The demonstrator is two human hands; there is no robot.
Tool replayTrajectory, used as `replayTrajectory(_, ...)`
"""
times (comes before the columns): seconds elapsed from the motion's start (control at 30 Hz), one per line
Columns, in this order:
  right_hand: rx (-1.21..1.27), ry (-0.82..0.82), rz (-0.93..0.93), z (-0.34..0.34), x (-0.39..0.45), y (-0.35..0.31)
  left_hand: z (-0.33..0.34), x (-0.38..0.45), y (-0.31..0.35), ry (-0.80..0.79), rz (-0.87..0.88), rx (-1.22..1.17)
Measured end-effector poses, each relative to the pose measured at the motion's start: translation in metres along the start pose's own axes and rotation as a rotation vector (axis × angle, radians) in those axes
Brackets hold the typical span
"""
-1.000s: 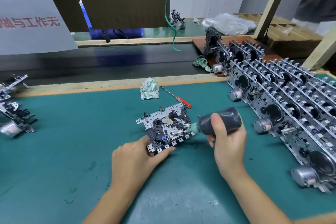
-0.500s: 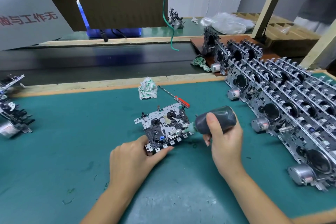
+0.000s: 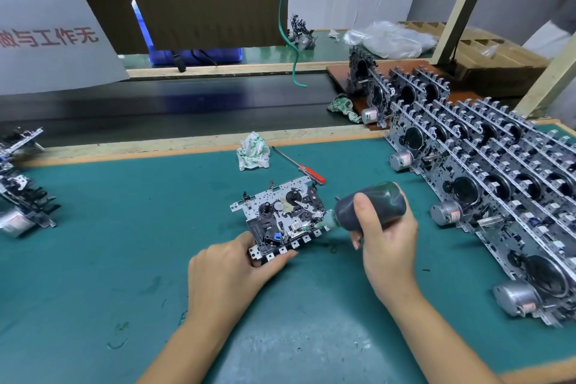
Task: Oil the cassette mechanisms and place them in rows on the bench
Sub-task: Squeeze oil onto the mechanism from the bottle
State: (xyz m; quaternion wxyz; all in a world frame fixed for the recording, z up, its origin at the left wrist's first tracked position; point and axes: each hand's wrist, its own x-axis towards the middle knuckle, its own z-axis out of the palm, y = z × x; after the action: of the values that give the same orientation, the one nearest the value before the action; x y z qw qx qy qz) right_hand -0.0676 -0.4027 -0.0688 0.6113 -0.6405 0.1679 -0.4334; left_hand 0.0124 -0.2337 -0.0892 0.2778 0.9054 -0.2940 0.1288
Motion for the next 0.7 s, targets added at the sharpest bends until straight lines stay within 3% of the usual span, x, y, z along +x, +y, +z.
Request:
replayTrajectory(0.3,0.107,0.082,-0.011,-0.006,0.012,-0.004,0.001,0.000,-0.002,-0.037,-0.053,-0.022)
replayTrajectory(0.57,-0.339,-0.074,0.056,-0.021,0.047,0.005,-0.003,0.000,0.002,-0.049,-0.017,-0.075)
replayTrajectory(0.7,-0.709,-0.107,0.060,-0.017,0.067,0.013,-0.003,-0.001,0.002,-0.058,-0.017,-0.075)
